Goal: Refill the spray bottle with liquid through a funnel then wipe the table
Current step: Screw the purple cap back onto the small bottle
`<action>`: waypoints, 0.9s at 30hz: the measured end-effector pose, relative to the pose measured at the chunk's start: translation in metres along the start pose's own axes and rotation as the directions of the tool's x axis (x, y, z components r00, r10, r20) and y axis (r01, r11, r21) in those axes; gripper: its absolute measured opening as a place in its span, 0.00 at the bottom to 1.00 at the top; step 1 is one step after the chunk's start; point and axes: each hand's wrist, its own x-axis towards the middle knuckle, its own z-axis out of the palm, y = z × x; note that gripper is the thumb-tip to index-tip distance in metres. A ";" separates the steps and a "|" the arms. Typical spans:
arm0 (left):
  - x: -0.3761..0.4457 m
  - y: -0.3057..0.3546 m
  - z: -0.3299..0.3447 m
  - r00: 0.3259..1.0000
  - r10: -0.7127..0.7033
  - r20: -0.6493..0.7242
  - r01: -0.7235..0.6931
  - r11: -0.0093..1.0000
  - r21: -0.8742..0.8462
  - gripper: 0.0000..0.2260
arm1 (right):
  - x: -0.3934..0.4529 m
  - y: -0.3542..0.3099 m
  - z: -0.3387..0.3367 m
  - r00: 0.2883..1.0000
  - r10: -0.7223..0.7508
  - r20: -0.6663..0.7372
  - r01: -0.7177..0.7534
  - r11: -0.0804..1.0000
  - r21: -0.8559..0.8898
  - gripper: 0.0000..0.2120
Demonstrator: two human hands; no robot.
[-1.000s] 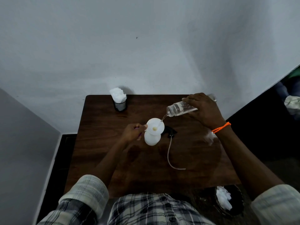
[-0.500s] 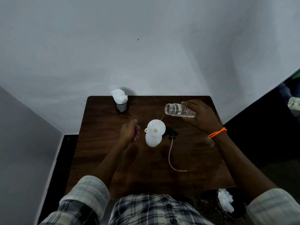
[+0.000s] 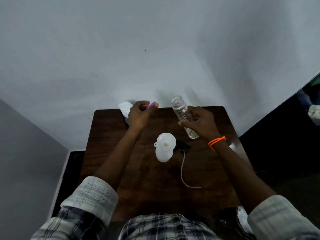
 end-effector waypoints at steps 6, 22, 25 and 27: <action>0.001 0.051 0.026 0.972 0.221 0.083 -0.206 0.965 -0.162 0.15 | 0.007 -0.028 0.013 0.989 0.126 0.073 -0.143 0.934 0.327 0.18; -0.005 0.070 0.023 0.901 0.335 0.275 -0.347 0.938 -0.004 0.16 | 0.003 -0.038 0.010 0.980 0.164 0.110 -0.192 0.920 0.341 0.16; -0.007 0.068 0.022 0.889 0.384 0.252 -0.401 0.916 0.018 0.16 | 0.002 -0.043 0.009 0.981 0.155 0.118 -0.184 0.936 0.300 0.17; -0.007 0.068 0.020 0.883 0.391 0.259 -0.408 0.913 0.015 0.15 | 0.001 -0.045 0.009 0.982 0.150 0.113 -0.178 0.934 0.309 0.17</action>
